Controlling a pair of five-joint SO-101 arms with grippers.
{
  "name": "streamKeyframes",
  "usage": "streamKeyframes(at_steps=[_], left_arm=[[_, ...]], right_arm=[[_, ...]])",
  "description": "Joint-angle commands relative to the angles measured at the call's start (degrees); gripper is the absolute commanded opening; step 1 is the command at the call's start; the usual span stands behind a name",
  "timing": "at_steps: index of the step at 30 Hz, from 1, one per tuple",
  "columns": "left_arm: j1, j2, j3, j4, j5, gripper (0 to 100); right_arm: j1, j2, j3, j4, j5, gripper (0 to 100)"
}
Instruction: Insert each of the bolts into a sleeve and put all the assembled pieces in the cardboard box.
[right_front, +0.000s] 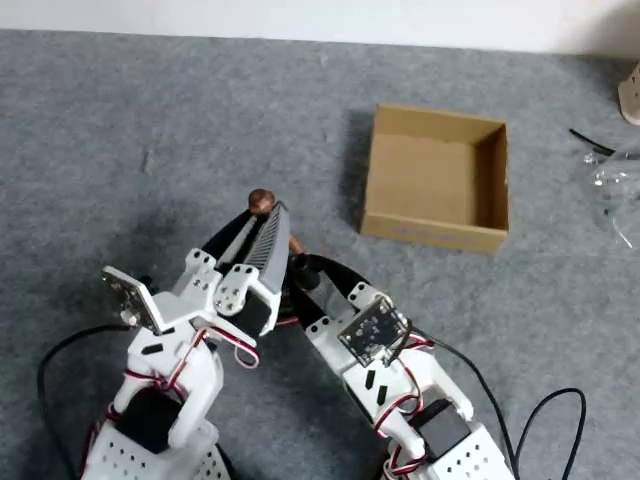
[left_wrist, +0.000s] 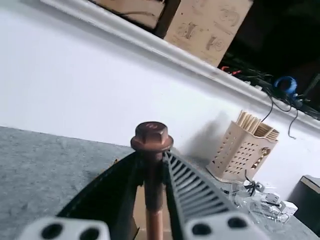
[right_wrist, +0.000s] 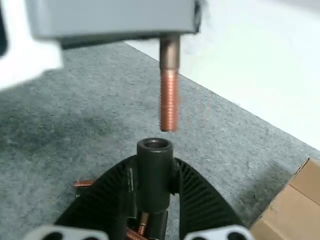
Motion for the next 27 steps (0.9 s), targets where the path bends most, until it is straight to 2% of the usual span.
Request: streamKeyframes(at_steps=[1, 7, 15, 22, 27], left_arm=[[-0.4, -0.5, -4.8, 4.5, 0.1, 1], [-0.2, -0.5, -4.1, 7.9, 0.2, 1], [6.9, -0.5, -1.9, 8.1, 0.2, 1], [7.3, -0.5, -1.6, 8.4, 0.2, 1], [7.8, -0.5, -1.7, 15.2, 0.1, 1]], right_arm=[[-0.4, -1.4, 4.4, 0.0, 0.6, 0.4], [-0.4, -1.3, 4.4, 0.0, 0.6, 0.4], [-0.4, -1.3, 4.4, -0.2, 0.6, 0.4], [-0.4, -1.3, 4.4, -0.2, 0.6, 0.4], [1.0, -1.3, 4.4, -0.2, 0.6, 0.4]])
